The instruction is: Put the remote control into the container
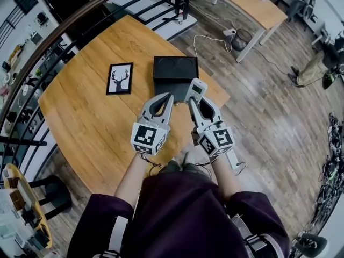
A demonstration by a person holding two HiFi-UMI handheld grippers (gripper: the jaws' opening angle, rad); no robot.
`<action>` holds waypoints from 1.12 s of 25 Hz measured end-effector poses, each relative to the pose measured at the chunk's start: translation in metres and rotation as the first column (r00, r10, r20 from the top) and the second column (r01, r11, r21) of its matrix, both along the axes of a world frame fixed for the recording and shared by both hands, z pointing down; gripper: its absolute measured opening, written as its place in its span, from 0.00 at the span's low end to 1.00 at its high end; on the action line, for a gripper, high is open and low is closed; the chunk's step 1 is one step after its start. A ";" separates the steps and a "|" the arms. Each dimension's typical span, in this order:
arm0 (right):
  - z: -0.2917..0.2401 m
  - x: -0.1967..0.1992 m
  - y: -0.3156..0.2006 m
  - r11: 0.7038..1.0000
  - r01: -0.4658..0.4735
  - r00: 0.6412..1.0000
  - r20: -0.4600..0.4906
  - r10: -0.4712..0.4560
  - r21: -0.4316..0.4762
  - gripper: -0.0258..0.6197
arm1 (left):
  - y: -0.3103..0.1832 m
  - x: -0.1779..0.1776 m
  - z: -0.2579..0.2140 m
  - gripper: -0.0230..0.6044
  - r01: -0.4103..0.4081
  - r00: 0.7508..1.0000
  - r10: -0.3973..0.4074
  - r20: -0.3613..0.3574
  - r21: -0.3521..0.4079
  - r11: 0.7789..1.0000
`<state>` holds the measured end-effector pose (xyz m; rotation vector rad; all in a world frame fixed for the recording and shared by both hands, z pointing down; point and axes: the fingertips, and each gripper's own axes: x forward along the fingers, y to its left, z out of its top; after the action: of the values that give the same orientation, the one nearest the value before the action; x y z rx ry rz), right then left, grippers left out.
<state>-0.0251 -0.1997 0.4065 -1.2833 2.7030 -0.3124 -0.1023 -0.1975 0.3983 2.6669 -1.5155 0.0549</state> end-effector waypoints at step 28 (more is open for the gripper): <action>0.135 -0.014 -0.092 0.989 0.031 0.995 -0.093 -0.045 -0.146 0.22 | -0.096 0.005 0.151 0.06 0.017 0.999 -0.026 -0.038 -0.220 0.975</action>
<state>-0.0393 -0.2913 0.5419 -1.3171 2.8348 -0.4705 -0.0969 -0.2931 0.5492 2.4640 -1.4338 0.1564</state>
